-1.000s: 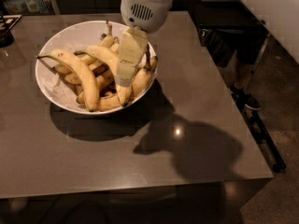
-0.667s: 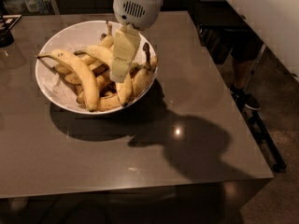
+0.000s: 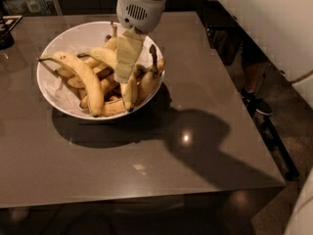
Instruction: Pick banana from white bowl
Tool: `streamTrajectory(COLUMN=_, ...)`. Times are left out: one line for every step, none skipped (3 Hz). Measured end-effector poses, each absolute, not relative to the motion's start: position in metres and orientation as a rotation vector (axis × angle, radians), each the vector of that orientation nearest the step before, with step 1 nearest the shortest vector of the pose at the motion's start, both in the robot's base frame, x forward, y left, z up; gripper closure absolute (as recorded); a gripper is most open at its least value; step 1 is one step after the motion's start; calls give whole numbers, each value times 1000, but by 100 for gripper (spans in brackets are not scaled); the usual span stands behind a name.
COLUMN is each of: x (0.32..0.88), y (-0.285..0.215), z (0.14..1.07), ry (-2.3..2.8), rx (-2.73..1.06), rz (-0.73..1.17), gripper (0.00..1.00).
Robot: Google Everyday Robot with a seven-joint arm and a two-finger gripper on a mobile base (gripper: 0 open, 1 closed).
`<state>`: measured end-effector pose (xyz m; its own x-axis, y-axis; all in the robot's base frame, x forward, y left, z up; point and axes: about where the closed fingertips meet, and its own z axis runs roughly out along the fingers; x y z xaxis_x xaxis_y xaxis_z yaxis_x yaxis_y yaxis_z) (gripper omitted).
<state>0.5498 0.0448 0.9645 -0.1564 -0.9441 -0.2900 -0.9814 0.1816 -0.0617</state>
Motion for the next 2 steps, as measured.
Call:
streamTrajectory(x=555, y=47, z=957, ry=2215, rx=-1844, rz=237, gripper=27)
streamTrajectory(x=558, y=55, z=950, ry=2217, rx=-1869, rz=263, gripper=31)
